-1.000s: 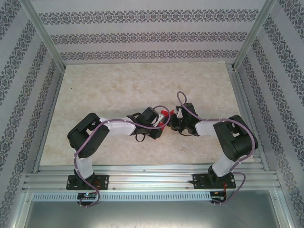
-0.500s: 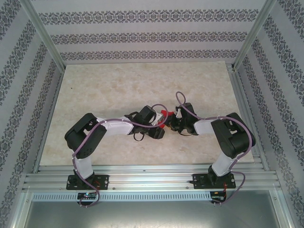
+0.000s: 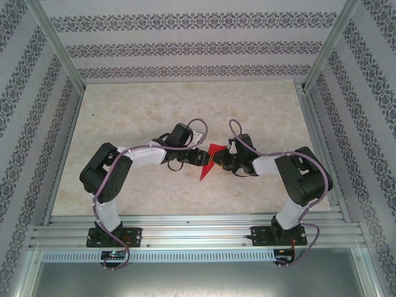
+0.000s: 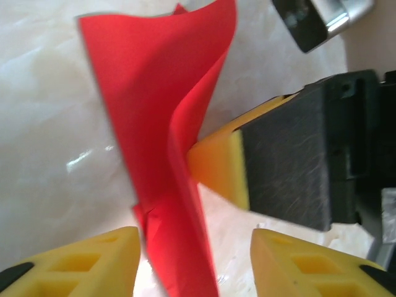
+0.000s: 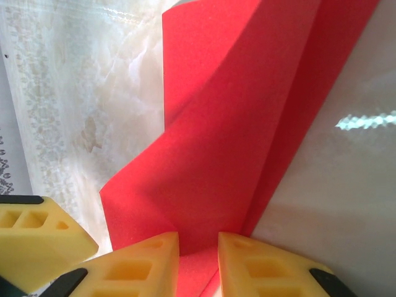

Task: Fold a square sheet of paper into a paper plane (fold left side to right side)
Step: Fold the wing for the fifth time at the center of the table.

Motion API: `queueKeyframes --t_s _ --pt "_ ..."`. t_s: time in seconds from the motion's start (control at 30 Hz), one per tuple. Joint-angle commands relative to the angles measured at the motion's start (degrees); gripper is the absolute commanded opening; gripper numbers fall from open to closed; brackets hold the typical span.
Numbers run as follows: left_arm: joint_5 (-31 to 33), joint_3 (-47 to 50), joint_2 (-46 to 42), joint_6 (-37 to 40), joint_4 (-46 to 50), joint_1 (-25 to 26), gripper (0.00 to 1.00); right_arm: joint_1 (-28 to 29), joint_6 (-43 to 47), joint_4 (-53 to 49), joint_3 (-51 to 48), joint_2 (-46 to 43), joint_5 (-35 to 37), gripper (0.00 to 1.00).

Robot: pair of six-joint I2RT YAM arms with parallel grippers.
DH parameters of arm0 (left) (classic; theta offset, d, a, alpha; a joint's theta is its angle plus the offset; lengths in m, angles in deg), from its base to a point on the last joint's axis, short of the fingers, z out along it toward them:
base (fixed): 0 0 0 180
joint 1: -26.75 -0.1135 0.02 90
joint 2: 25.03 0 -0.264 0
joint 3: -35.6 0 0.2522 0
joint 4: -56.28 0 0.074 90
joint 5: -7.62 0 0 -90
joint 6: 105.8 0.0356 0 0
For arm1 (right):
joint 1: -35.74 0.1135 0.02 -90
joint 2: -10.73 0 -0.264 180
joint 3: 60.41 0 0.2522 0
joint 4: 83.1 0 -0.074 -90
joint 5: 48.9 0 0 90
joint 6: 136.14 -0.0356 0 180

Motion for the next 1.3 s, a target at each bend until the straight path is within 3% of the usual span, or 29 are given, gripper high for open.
queueKeyframes --t_s 0.0,0.23,0.47,0.63,0.8,1.27 --pt "-5.7 -2.5 3.8 -0.9 -1.2 -0.2 0.48 0.1 0.2 0.9 0.4 0.8 0.4 0.24" --pt "-7.2 -3.6 6.9 -1.7 -2.5 -0.1 0.44 -0.1 0.1 0.8 0.4 0.5 0.4 0.24" --pt "-7.7 -5.0 9.6 -1.4 -2.4 -0.1 0.26 -0.2 0.1 0.7 0.2 -0.1 0.4 0.24" --pt "-4.7 -5.9 10.5 -1.2 -1.3 -0.2 0.16 -0.5 0.3 0.5 -0.2 -0.5 0.4 0.24" --pt "-1.0 -5.9 10.0 -0.6 0.5 -0.5 0.18 -0.6 0.5 0.2 -0.2 -0.5 0.4 0.24" --pt "-4.9 -1.0 0.4 -2.9 -4.1 -4.2 0.27 -0.7 0.5 0.1 -0.1 -0.3 0.4 0.25"
